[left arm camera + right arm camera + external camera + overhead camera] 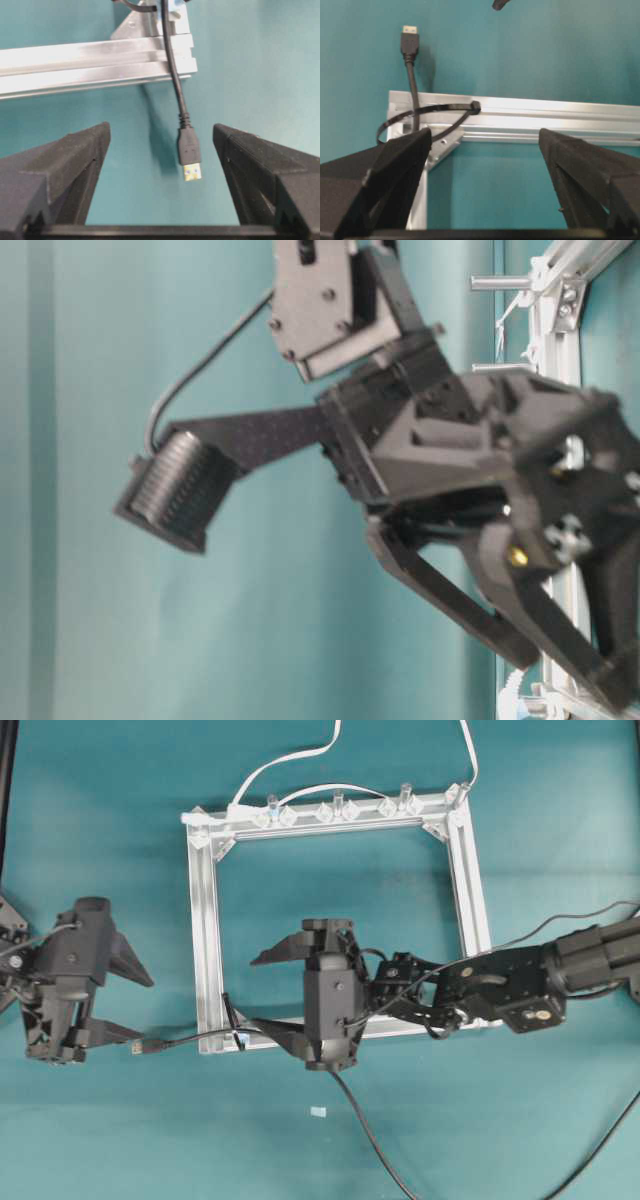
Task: Insert the wire through the string loop located on the left side.
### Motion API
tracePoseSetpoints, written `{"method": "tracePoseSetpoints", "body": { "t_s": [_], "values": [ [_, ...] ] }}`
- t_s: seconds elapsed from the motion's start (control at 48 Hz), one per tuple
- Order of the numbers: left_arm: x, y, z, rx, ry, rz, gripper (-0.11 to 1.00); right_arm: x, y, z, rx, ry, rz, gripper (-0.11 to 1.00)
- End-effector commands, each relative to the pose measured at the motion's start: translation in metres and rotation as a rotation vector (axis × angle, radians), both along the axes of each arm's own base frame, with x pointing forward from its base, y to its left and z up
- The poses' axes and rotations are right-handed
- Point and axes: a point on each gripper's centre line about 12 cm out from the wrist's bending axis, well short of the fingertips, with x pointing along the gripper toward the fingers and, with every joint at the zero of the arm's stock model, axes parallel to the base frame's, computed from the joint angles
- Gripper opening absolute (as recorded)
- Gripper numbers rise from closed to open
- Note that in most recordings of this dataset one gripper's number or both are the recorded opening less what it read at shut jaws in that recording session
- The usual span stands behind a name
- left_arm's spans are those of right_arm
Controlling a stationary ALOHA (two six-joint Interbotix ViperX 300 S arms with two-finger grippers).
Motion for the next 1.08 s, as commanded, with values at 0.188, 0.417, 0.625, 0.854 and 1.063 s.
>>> {"method": "tracePoseSetpoints", "body": {
  "t_s": [0.188,0.417,0.625,0.854,1.063],
  "values": [
    [-0.007,0.015,0.017,0.018,-0.1,0.024,0.84,-0.007,-0.006,0.03,0.011,-0.063,-0.012,0.95],
    [-0.017,0.024,0.022,0.021,-0.157,0.053,0.83,-0.008,-0.006,0.033,0.016,-0.069,-0.011,0.95],
    [-0.023,0.027,0.022,0.019,-0.177,0.062,0.83,-0.009,-0.009,0.032,0.017,-0.063,-0.017,0.95],
    [-0.028,0.028,0.023,0.017,-0.191,0.063,0.83,-0.01,-0.016,0.029,0.018,-0.05,-0.03,0.95],
    [-0.031,0.028,0.023,0.014,-0.201,0.064,0.83,-0.012,-0.021,0.025,0.017,-0.037,-0.038,0.95]
  ]
}}
